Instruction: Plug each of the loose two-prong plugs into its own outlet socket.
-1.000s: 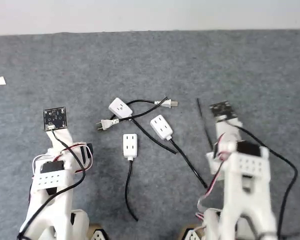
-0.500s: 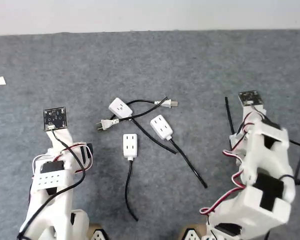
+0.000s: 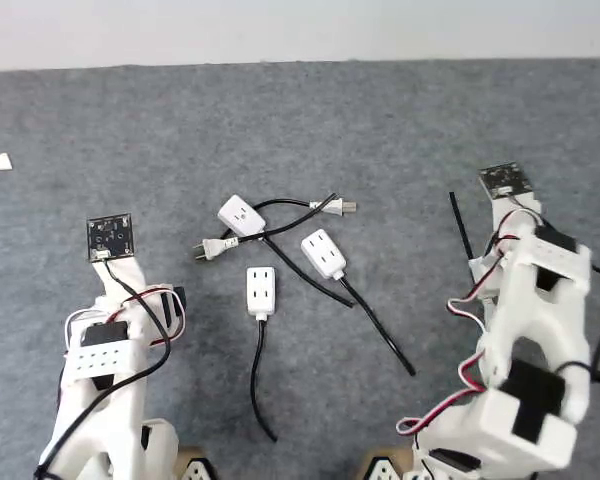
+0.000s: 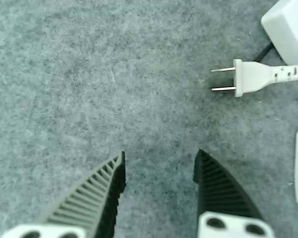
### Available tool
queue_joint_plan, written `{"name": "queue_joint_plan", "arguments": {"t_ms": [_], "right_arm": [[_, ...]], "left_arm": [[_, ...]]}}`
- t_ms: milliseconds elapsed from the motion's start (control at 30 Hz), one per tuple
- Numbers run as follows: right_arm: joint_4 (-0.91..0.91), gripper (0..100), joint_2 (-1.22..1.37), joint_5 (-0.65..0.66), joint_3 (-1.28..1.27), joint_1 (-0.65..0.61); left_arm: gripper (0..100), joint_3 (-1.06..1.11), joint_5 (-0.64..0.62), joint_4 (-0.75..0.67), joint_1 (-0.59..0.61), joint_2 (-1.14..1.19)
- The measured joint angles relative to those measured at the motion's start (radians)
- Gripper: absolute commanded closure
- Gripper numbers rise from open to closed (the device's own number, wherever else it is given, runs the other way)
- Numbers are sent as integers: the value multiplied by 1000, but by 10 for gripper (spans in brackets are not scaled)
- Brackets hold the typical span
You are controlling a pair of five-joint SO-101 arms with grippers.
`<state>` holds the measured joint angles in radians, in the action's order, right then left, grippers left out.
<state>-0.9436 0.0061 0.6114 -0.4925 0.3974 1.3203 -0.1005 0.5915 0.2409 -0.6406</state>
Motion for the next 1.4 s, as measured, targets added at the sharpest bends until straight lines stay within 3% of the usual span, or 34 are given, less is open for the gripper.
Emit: {"name": "queue_joint_plan", "arguments": {"t_ms": [300, 900, 1400], "right_arm": [[44, 930, -32, 101, -75, -2], [66, 918, 55, 250, -77, -2], [64, 918, 64, 270, -55, 15]], "left_arm": [[785, 0, 0, 0, 0, 0], [785, 0, 0, 0, 0, 0], [785, 0, 0, 0, 0, 0]]}}
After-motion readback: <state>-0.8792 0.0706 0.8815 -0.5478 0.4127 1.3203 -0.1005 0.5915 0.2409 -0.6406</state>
